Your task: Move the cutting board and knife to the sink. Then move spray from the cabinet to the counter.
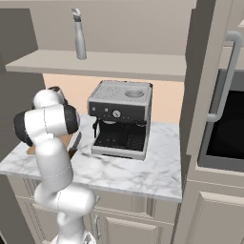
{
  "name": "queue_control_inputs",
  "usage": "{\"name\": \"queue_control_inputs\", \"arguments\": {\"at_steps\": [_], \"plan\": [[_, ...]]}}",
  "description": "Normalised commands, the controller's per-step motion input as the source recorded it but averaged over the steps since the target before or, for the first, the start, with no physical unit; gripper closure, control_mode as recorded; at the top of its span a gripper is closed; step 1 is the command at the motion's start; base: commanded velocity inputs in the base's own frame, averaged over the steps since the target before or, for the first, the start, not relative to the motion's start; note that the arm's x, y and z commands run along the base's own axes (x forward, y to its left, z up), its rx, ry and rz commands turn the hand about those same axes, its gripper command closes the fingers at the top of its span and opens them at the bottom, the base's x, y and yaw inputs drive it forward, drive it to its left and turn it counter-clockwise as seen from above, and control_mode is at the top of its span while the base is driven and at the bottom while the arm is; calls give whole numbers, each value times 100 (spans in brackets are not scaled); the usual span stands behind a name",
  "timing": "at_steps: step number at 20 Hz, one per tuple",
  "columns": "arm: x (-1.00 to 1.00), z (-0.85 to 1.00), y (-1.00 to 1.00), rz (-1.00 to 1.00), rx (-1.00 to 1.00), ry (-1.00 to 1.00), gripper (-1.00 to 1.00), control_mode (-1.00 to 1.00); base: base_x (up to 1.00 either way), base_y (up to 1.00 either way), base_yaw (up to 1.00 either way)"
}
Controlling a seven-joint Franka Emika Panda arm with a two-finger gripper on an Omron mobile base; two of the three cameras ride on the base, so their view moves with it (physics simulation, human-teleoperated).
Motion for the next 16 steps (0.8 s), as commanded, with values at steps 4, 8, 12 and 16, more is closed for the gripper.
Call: {"name": "queue_control_inputs", "arguments": {"at_steps": [4, 8, 12, 16], "plan": [[29, -18, 11, -2, 0, 1, -100, -100, 0, 0, 0], [24, -20, 8, -1, 0, 0, -100, -100, 0, 0, 0], [18, -22, 3, 0, 0, 0, -100, -100, 0, 0, 0], [16, -19, 0, 0, 0, 0, -100, -100, 0, 0, 0]]}}
